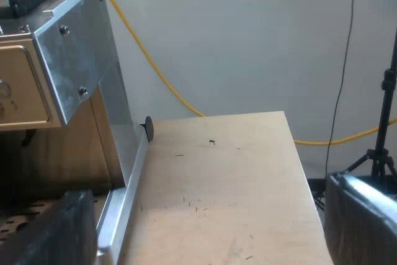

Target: Place mug into machine

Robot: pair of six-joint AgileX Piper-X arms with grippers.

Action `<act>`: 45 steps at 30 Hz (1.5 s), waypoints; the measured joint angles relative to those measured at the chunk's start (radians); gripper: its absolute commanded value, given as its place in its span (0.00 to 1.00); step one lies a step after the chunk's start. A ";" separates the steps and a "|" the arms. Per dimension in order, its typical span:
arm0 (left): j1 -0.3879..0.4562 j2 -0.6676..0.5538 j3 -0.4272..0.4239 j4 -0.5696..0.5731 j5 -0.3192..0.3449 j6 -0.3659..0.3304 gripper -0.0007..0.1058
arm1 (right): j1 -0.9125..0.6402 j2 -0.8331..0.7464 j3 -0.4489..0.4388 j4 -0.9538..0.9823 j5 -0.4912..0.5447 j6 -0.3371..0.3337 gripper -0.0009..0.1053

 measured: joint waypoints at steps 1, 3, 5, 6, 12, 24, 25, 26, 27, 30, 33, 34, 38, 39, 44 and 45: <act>0.000 0.000 0.008 -0.009 0.000 -0.007 0.77 | 0.000 0.000 0.001 0.000 -0.013 0.000 0.76; 0.000 0.000 0.043 -0.050 -0.005 -0.025 0.77 | 0.000 0.000 0.017 0.000 -0.051 -0.002 0.76; 0.000 0.000 0.068 -0.068 -0.008 -0.040 0.77 | 0.000 0.000 0.029 0.000 -0.087 -0.004 0.76; 0.000 0.000 0.086 -0.078 -0.009 -0.043 0.77 | 0.000 0.000 0.040 0.000 -0.107 -0.004 0.76; 0.000 0.000 0.159 -0.098 -0.013 -0.050 0.77 | 0.000 0.000 0.093 0.000 -0.138 -0.006 0.76; 0.000 0.000 0.161 -0.099 -0.016 -0.050 0.77 | 0.000 0.000 0.193 0.080 -0.147 0.035 0.76; 0.000 0.000 0.161 -0.099 -0.016 -0.050 0.77 | 0.000 0.000 0.196 0.086 -0.147 0.039 0.76; 0.000 0.000 0.161 -0.099 -0.016 -0.050 0.77 | 0.000 0.000 0.199 0.091 -0.147 0.048 0.76; 0.000 0.000 0.161 -0.099 -0.016 -0.050 0.77 | 0.000 0.000 0.199 0.091 -0.147 0.061 0.76; 0.000 0.000 0.161 -0.099 -0.012 -0.063 0.77 | 0.000 0.000 0.199 0.091 -0.147 0.071 0.76; 0.000 0.000 0.161 -0.099 -0.013 -0.065 0.77 | 0.000 0.000 0.199 0.091 -0.147 0.075 0.76; 0.000 0.000 0.161 -0.099 -0.013 -0.065 0.77 | 0.000 0.000 0.199 0.091 -0.147 0.075 0.76; 0.000 0.000 0.161 -0.099 -0.013 -0.067 0.77 | 0.000 0.000 0.199 0.091 -0.147 0.075 0.76; 0.000 0.000 0.161 -0.099 -0.013 -0.067 0.77 | 0.000 0.000 0.199 0.091 -0.147 0.075 0.76; 0.000 0.000 0.161 -0.099 -0.013 -0.067 0.77 | 0.000 0.000 0.199 0.091 -0.147 0.075 0.76; 0.000 0.000 0.161 -0.099 -0.013 -0.067 0.77 | 0.000 0.000 0.199 0.091 -0.147 0.075 0.76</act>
